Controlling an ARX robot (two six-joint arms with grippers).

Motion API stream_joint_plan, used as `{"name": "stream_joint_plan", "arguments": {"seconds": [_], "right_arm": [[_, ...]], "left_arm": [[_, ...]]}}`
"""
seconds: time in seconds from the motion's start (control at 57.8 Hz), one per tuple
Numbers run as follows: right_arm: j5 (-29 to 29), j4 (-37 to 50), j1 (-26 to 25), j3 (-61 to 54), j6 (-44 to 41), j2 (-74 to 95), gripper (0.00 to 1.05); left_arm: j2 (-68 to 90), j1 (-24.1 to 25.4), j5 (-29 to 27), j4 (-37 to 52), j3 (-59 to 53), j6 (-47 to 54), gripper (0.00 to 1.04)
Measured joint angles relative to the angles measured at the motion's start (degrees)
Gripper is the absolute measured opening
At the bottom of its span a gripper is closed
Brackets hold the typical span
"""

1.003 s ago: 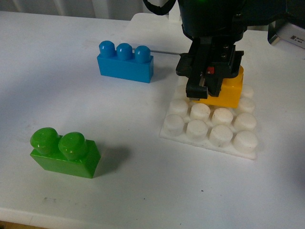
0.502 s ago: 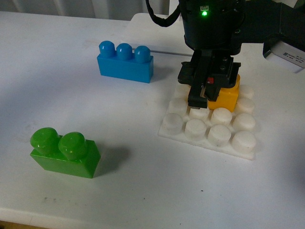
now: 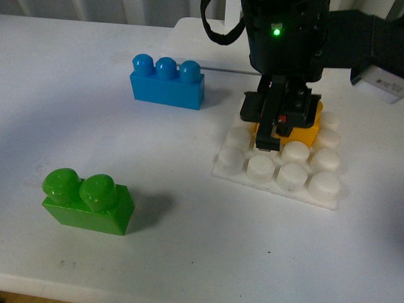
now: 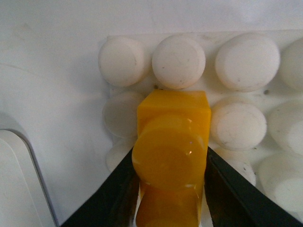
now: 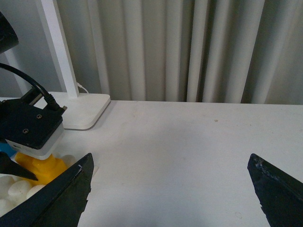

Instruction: Insert yellow block into base center

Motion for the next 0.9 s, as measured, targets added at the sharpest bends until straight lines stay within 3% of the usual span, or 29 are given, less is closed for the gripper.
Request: {"name": "stream_joint_plan", "arguments": {"seconds": [0.363, 0.484, 0.623, 0.899], "right_arm": [[0.02, 0.00, 0.00, 0.00, 0.00, 0.00, 0.96], [0.02, 0.00, 0.00, 0.00, 0.00, 0.00, 0.96], [0.02, 0.00, 0.00, 0.00, 0.00, 0.00, 0.96], [0.02, 0.00, 0.00, 0.00, 0.00, 0.00, 0.96]], "left_arm": [[-9.27, 0.50, -0.92, 5.35, -9.01, 3.50, 1.00], [-15.23, 1.86, -2.03, 11.19, -14.19, 4.11, 0.98], [-24.48, 5.38, -5.16, 24.98, -24.83, 3.32, 0.98], [-41.44, 12.48, -11.06, 50.03, -46.14, -9.92, 0.98]]}}
